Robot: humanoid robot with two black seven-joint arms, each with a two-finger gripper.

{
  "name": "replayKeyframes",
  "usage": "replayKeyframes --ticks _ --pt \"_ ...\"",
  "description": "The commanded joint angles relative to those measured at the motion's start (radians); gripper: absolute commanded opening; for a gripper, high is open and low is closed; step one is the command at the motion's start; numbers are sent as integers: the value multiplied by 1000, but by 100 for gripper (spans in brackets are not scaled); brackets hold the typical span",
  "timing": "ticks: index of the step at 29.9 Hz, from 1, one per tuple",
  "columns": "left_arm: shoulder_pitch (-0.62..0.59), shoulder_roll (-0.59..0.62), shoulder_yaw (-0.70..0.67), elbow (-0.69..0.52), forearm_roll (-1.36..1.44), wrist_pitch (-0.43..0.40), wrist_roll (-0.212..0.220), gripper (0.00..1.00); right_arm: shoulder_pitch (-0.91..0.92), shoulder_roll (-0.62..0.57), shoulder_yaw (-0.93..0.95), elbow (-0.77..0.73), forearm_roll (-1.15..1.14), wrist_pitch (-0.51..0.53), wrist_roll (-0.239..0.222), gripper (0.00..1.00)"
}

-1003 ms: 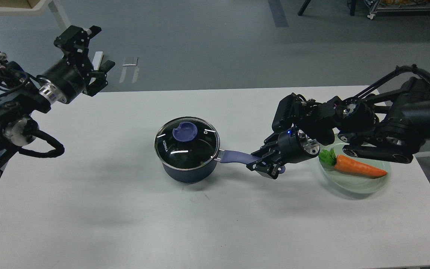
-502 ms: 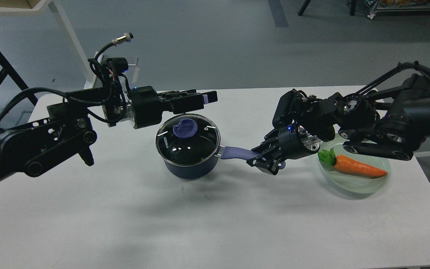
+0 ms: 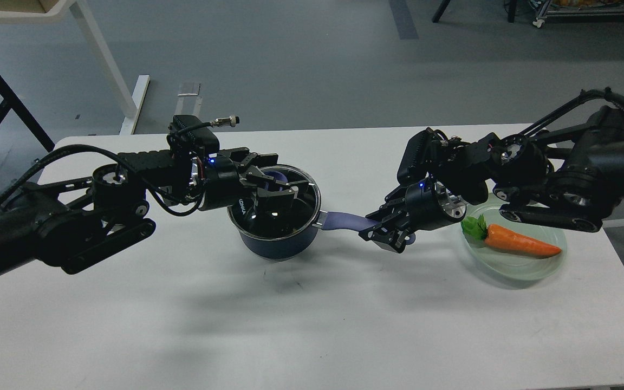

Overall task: Open pot lid
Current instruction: 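Swing the left gripper over the pot toward the blue lid knob, then close the left gripper on the blue knob of the glass lid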

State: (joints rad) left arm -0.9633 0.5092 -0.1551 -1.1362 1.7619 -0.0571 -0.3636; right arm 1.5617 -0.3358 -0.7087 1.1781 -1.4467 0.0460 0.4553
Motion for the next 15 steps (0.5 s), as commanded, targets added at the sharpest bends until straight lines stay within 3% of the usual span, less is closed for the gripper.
replayKeyframes --ticks 1,15 --pt "0 0 17 6 5 17 -2 99 -2 1 0 0 0 0 0 23" --pt "-12 2 91 18 62 71 -3 99 -3 0 0 -2 0 0 0 23"
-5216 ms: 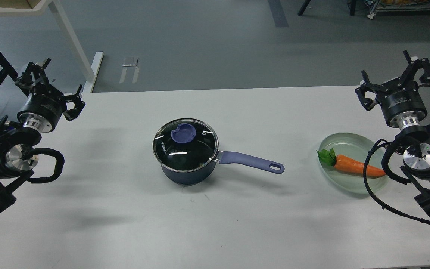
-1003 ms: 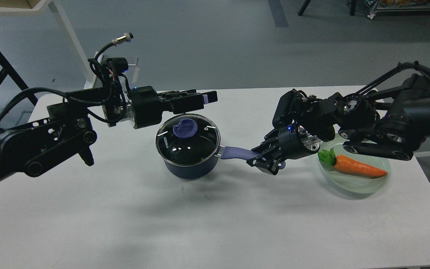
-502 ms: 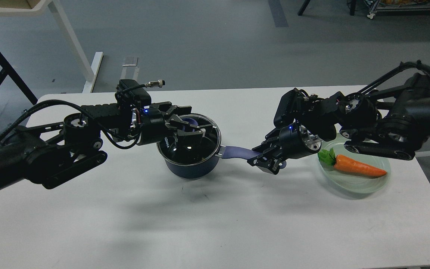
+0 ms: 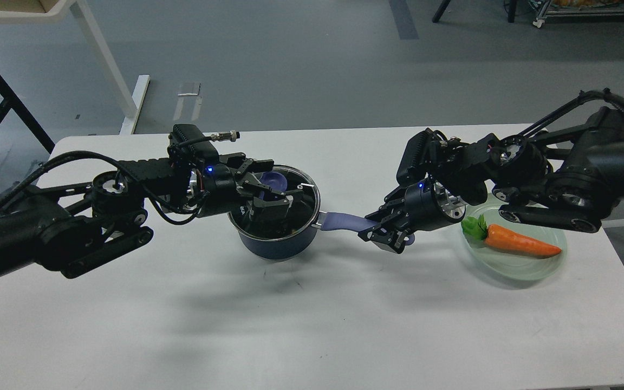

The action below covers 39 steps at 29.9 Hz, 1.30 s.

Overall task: Open pot lid
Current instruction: 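Close the left gripper on the blue knob of the glass lid, then lift the glass lid off the pot with the left gripper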

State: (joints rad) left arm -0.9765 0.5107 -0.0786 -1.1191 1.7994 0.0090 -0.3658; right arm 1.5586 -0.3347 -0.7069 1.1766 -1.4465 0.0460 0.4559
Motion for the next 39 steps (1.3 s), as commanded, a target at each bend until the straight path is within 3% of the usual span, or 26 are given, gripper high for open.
replayKeyframes --ticks 1,15,22,26,30,39 --pt "1 0 22 2 28 11 -1 99 0 -1 -2 0 0 0 0 23" --pt "1 -3 46 18 28 42 -4 98 0 -1 -3 0 1 2 0 23" --pt "1 0 46 33 29 43 -12 65 0 -1 -2 0 3 0 0 24" --pt "-1 2 46 33 29 42 -12 51 1 -1 0 0 6 2 0 24" --pt "-2 2 45 33 28 42 -12 46 0 -1 0 0 8 2 0 24" --pt "-22 5 43 30 17 35 -15 44 0 -1 1 0 11 2 0 24"
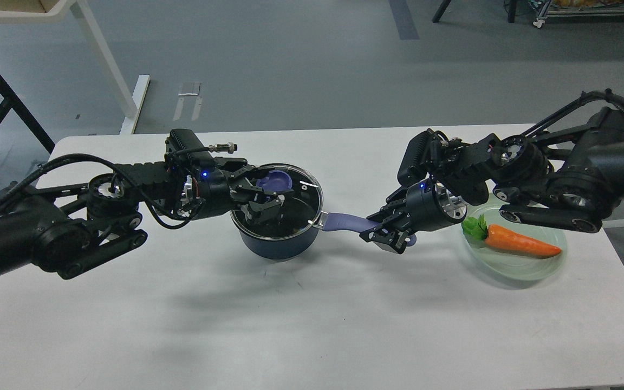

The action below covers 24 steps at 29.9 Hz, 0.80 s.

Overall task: Open pot lid
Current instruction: 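Lift the glass lid off the pot with the left gripper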

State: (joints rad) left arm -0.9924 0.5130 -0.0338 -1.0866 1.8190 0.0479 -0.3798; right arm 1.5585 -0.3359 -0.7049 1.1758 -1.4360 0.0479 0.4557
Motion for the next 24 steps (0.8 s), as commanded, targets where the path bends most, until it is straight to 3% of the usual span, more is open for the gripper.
replayKeyframes --ticks 1,13,21,24 --pt "-12 4 -1 -6 -3 -6 -2 44 0 0 -1 1 0 0 0 24" --pt "-58 84 -3 -27 -70 -11 -22 42 -3 -11 2 1 2 0 0 24" --pt "-43 314 2 -65 -179 -8 -27 42 -3 -21 5 8 2 0 0 24" --pt "-3 364 2 -56 -220 -2 -50 42 -6 -32 8 8 2 0 0 24"
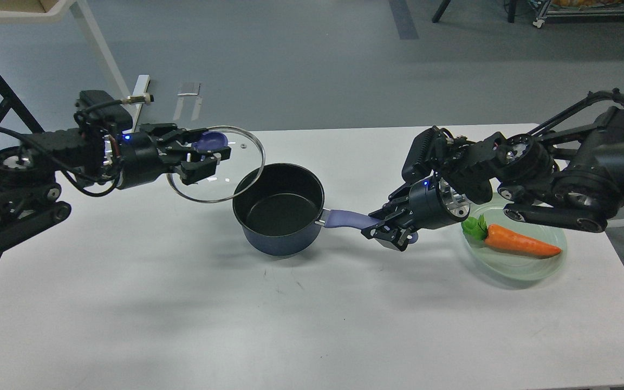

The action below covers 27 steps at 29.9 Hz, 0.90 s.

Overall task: Open pot lid
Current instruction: 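Lift the glass lid off the pot with the left gripper, then lower the lid onto the table beside the pot and release it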

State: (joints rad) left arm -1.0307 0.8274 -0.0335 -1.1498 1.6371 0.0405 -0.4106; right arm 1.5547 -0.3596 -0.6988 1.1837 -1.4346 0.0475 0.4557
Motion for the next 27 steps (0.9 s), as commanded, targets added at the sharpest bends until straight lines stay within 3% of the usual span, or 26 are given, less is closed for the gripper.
replayKeyframes --ticks 1,5,11,23,27 --pt "53 62 1 7 -48 7 -23 42 -4 -10 2 1 0 0 1 24" --pt "125 76 1 36 -51 15 -24 42 -4 -10 2 4 0 0 1 24" --pt "233 55 32 186 -54 125 -30 42 -2 -10 2 4 0 0 1 24" --pt "248 -31 145 341 -69 222 -59 43 -2 -13 1 7 0 0 3 24" --pt "258 -31 147 341 -95 222 -57 50 -2 -13 1 8 0 0 3 24"
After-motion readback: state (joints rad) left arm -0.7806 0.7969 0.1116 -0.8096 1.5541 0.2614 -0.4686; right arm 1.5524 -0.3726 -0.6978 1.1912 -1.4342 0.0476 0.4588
